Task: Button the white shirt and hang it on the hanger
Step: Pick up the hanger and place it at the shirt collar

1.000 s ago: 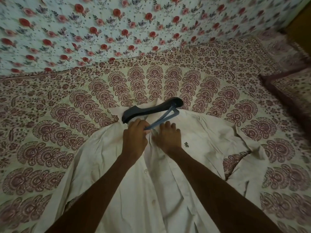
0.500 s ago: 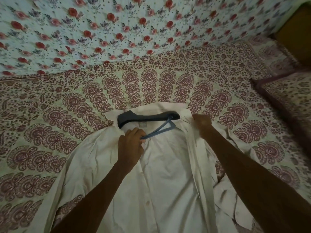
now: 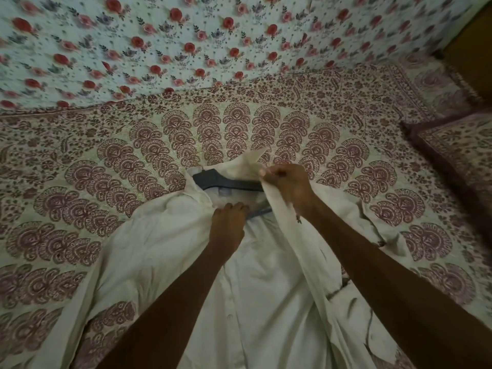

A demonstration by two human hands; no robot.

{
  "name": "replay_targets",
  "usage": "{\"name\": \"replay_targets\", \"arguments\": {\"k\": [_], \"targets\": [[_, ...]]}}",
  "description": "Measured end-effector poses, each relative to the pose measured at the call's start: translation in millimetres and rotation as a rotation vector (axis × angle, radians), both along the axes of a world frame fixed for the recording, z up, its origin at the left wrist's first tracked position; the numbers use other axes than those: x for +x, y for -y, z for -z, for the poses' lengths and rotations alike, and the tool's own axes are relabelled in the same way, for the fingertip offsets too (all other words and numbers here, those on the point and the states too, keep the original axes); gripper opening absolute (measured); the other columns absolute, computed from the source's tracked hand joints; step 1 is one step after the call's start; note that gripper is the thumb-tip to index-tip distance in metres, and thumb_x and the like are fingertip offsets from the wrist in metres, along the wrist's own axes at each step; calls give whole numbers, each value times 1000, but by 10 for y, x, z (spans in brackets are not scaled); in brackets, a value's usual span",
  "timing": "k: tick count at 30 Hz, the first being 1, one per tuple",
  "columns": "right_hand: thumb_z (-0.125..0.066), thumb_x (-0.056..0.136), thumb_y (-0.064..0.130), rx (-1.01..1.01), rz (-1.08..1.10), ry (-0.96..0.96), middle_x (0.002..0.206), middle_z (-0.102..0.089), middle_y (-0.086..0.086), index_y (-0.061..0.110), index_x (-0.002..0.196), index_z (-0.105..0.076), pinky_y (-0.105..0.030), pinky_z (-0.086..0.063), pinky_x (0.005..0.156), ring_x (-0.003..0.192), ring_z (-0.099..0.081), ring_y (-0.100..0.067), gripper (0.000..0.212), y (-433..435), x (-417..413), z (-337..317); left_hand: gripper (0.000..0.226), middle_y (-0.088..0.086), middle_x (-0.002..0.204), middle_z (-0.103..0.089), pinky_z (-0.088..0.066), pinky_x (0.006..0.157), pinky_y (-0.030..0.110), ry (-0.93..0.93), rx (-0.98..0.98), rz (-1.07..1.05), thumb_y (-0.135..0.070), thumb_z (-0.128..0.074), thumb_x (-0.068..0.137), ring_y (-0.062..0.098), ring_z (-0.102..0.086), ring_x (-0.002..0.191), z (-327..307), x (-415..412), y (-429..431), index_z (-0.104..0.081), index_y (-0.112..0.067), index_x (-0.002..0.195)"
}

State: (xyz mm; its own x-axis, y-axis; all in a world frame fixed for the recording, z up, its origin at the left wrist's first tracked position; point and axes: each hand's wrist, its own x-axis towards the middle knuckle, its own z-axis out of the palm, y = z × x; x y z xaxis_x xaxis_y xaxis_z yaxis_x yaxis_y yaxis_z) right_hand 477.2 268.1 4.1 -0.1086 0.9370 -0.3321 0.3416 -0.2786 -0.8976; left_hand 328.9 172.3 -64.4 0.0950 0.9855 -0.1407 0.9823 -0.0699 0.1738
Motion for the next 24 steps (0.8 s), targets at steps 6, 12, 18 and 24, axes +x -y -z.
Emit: {"name": "replay_targets", "arguments": {"k": [6, 12, 18, 24], "targets": [[-84, 64, 4, -146, -278, 38, 83, -74, 4, 34, 74, -79, -44, -52, 99, 88, -67, -18, 32, 121, -263, 390, 15, 5, 80, -68, -53, 71, 35, 89, 54, 50, -2, -72, 71, 24, -63, 80, 170, -15, -28, -70, -13, 81], [-78, 77, 4, 92, -387, 225, 104, -75, -6, 11, 102, -76, -23, -52, 92, 95, -69, -16, 26, 265, -456, 531, 11, 10, 93, -70, -50, 78, 19, 458, 202, -33, -2, -66, 80, 21, -62, 88, 313, -238, 144, -71, -7, 88], [-75, 81, 17, 69, -342, 365, 107, -71, 4, 21, 105, -72, -21, -45, 93, 95, -63, -10, 25, 397, -425, 640, 24, 8, 112, -50, -51, 81, 34, 420, 524, -574, -16, -70, 83, 18, -50, 97, 72, -566, 228, -58, -11, 103], [-71, 79, 13, -83, -726, 468, 107, -68, 2, 20, 116, -65, -7, -41, 74, 98, -61, -14, 38, 528, -446, 719, 74, 14, 135, -42, -37, 93, 45, 164, 439, -946, -32, -79, 67, 34, -44, 118, -170, -805, -96, -39, -18, 128]]}}
